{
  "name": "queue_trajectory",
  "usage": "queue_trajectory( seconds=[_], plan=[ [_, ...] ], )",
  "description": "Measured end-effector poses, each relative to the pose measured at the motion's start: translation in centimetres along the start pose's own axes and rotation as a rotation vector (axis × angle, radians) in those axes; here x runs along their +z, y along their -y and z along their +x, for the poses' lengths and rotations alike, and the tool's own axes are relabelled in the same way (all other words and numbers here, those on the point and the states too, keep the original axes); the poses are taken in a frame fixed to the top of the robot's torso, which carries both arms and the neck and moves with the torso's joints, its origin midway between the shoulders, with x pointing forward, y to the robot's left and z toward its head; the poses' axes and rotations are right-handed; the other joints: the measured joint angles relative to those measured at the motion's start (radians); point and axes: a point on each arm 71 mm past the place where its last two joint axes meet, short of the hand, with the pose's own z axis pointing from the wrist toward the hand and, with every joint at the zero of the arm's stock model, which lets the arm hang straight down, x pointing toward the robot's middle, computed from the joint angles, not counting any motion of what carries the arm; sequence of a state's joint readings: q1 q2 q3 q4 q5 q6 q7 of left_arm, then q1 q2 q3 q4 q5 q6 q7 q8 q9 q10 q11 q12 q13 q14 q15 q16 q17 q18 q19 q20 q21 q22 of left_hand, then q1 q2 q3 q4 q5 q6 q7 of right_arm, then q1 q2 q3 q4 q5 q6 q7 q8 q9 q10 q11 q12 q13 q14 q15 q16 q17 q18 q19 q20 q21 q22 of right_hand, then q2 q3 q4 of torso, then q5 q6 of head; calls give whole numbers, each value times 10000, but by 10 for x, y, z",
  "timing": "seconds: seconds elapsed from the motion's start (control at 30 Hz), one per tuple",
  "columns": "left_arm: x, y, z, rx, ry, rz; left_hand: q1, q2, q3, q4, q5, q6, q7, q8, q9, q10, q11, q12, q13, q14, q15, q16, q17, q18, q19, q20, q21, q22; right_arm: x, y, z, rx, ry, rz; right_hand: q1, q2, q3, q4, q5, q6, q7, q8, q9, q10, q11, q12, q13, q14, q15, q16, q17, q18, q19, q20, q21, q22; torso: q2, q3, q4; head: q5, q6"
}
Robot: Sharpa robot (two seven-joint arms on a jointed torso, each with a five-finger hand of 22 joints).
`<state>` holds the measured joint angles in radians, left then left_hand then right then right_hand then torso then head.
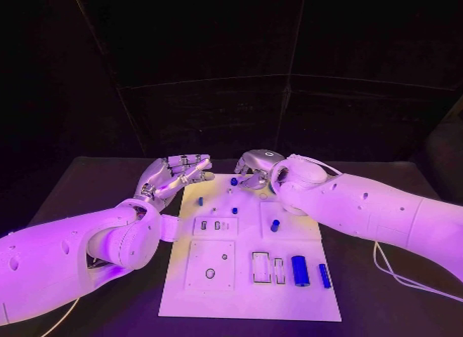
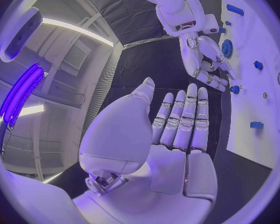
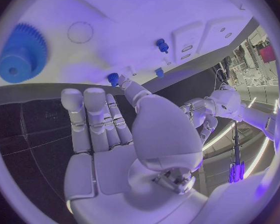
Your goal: Assemble the parts on the task board
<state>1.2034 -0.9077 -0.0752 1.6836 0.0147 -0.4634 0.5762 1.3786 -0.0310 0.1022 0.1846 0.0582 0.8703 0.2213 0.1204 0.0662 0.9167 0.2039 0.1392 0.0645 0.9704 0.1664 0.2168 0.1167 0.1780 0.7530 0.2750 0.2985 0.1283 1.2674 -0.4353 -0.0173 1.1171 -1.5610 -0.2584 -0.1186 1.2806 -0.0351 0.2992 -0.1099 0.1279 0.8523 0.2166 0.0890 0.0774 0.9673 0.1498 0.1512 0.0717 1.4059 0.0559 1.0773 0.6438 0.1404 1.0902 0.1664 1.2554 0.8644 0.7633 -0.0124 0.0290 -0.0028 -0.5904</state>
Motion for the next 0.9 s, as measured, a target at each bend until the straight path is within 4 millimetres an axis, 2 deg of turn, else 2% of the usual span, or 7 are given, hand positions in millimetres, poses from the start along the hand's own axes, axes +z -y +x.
queue_trajectory(
  seconds=[0.1,0.17,0.2,0.37,0.47,0.63,0.9],
  plan=[
    [-1,0,-2,11,24,-11,0,0,0,0,0,0,0,0,0,0,0,0,0,0,0,0,0,-1,0,0,0,0,-18,16,-6,238,169,163,0,0,-92,92,64,206,-38,67,16,639,-120,409,94,248,-103,472,703,-8,579,-78,387,770,-19,8,-51,12,1],
    [-1,1,-2,16,34,-16,0,0,0,0,0,0,0,0,0,0,0,0,0,0,0,0,1,-1,0,0,0,0,-30,30,-10,469,268,404,0,0,-175,176,146,338,-170,124,33,1402,-320,853,266,438,-227,874,1310,-244,1066,-167,729,1441,-35,13,-85,11,14],
    [-1,1,-2,18,37,-17,0,0,0,0,0,0,0,0,0,0,0,0,0,0,0,0,1,-1,0,0,0,0,-35,36,-12,583,300,530,-48,-48,-232,232,178,393,-225,148,34,1786,-418,1077,368,509,-298,1024,1527,-246,1245,-232,858,1694,-43,14,-101,4,20],
    [-1,1,-3,29,55,-26,0,0,0,0,0,0,0,0,0,0,0,0,0,0,0,0,1,-1,0,0,0,1,-54,60,-21,1262,329,1206,-383,-540,-843,717,539,282,-540,148,16,3156,-854,2466,1398,609,-653,1942,2957,-405,2016,-641,1421,2786,-85,30,-198,-9,49],
    [-1,0,-4,44,74,-28,0,0,-28,-28,0,0,0,0,0,-37,37,0,0,0,0,0,-8,-1,0,0,0,-12,-62,74,-22,1608,221,1623,-449,-687,-1407,1187,857,89,-595,148,-20,3086,-860,3830,2685,609,-653,2786,4380,-560,2480,-710,1771,3504,-95,40,-235,-9,40],
    [2,-1,-7,102,156,-27,0,0,-28,-28,0,0,0,0,0,-37,37,0,0,0,0,0,-8,-1,0,0,0,-12,-67,89,-21,1926,-103,2144,-82,-548,-2239,1936,1050,-333,-433,328,-20,2432,-692,7351,6467,608,-575,3627,5870,-714,2826,-543,2036,4145,-95,40,-240,-40,41],
    [5,-3,-10,157,232,-26,0,0,-28,-28,0,0,0,0,0,-37,37,0,0,0,0,0,-7,-1,0,0,0,-11,-63,97,-16,1973,-694,2500,413,-354,-2545,2105,1050,-528,-381,493,-19,2679,-641,9086,8539,609,-504,3952,6619,-713,2969,-469,2172,4438,-81,37,-216,-55,1]
  ],
)
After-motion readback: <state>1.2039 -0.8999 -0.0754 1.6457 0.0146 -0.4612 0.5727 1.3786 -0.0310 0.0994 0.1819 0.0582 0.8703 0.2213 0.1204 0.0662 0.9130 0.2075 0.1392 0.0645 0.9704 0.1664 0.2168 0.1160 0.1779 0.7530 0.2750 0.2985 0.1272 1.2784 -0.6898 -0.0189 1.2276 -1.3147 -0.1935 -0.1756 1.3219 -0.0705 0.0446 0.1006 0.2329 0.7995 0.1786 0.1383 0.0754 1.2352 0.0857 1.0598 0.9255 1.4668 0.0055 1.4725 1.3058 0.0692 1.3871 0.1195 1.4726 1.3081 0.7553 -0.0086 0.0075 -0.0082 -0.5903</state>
